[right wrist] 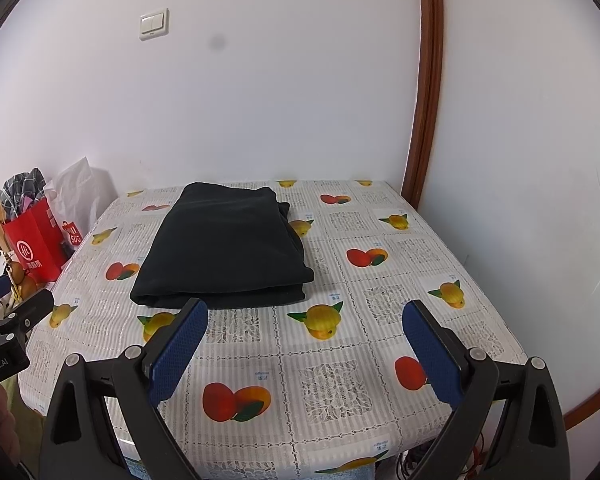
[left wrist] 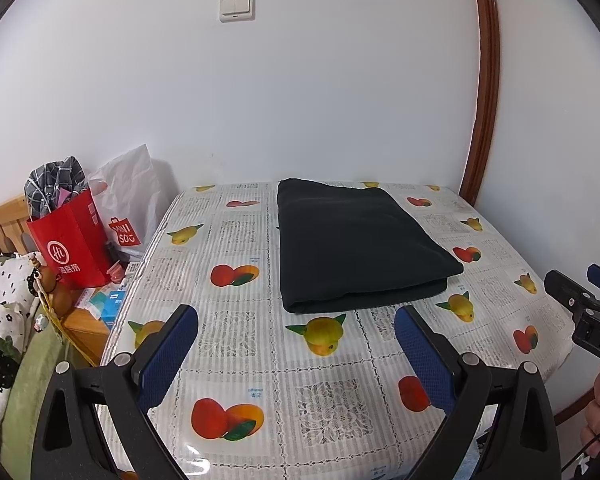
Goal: Fold small clothes
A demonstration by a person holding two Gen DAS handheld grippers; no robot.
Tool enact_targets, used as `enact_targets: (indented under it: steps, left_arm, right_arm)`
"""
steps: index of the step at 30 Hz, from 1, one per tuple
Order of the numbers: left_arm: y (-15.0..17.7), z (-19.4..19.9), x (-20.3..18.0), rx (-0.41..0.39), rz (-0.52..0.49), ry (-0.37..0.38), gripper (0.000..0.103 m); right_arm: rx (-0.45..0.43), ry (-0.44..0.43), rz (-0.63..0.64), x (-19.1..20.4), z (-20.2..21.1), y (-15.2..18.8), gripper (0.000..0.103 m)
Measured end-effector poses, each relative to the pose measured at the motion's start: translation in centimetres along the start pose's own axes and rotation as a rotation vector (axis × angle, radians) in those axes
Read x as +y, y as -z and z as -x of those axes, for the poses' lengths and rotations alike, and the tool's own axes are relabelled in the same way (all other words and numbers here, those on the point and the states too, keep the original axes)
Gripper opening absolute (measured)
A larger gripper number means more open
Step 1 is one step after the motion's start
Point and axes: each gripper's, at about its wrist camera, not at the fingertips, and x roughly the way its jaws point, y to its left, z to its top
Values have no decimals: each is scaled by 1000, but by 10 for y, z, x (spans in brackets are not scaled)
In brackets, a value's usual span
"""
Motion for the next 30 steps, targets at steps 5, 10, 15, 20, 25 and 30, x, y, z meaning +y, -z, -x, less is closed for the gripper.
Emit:
enact_targets:
  steps: [5,10,15,20,25,30]
  left_arm:
    - [0,0,1,0,2,0,99]
    - [0,0,1,0,1,0,99]
    - [1,0,0,2,-1,-1,99]
    - [1,0,0,3,-2,-2,99]
    - [3,0,-3,4,-3,-1,99]
    - [3,1,-6,5,-5,0,99]
  right_arm:
    - [1,5,-2,-1,0,1,97]
    - [1,7,-2,-1,1,1,97]
    - [1,8,-4,-1,1,1,97]
    - [2,9,-9,-2,2,1,97]
    - [2,16,-10,-4,2,2,97]
    - [0,13,-9,-5,3,2,97]
